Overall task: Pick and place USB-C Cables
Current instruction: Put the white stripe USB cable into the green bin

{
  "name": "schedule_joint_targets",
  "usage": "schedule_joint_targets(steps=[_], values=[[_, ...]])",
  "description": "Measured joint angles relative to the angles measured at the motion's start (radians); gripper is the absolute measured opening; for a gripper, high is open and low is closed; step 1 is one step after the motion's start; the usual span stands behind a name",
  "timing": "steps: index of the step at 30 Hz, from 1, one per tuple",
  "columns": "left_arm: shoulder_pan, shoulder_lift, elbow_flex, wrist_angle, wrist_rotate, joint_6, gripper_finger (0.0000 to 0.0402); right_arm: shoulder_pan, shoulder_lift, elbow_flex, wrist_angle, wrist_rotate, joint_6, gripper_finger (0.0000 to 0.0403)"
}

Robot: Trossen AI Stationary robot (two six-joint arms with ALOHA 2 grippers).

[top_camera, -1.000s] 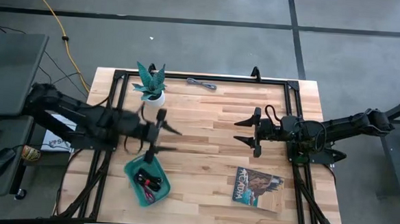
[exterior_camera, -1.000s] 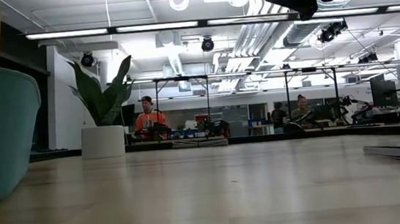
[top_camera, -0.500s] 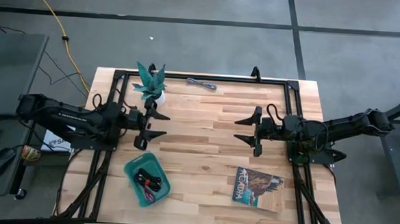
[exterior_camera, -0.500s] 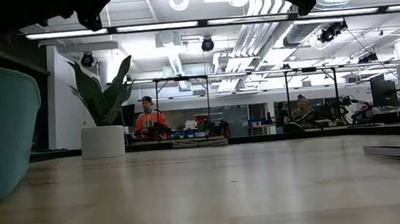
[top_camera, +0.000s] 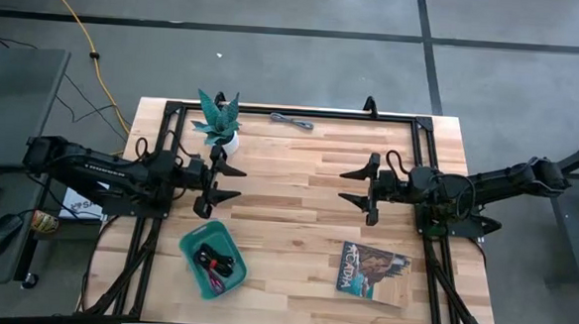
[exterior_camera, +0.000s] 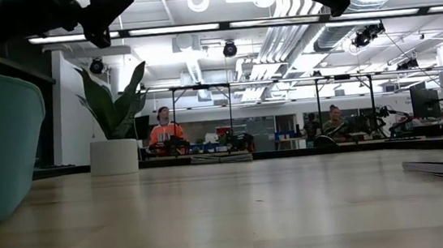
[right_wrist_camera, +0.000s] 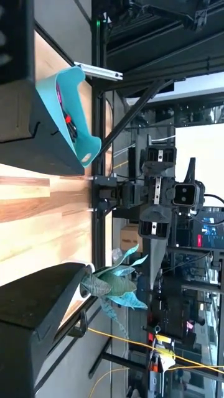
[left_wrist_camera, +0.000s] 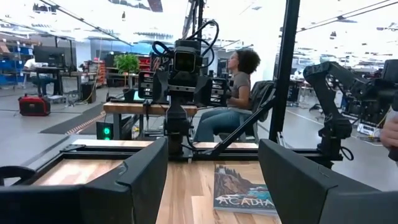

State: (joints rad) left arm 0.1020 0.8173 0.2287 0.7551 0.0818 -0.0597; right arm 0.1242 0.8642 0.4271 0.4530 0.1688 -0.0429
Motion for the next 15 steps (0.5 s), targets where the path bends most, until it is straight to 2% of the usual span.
schedule_joint_targets(steps=[6,10,12,15], values=[[0.000,0.000,0.000,0.000,0.000,0.010,0.0229,0.000,0.000,0.000,-0.008,0.000,0.007,0.0232],[0.000,0.000,0.000,0.000,0.000,0.010,0.0229,0.000,0.001,0.000,-0.016,0.013,0.069,0.0232],[0.000,0.000,0.000,0.000,0.000,0.010,0.0229,0.000,0.008,0.000,-0.013,0.089,0.176,0.0232],[0.000,0.000,0.000,0.002,0.000,0.010,0.0229,-0.008,0.051,0.007,-0.044,0.274,0.319,0.0232]])
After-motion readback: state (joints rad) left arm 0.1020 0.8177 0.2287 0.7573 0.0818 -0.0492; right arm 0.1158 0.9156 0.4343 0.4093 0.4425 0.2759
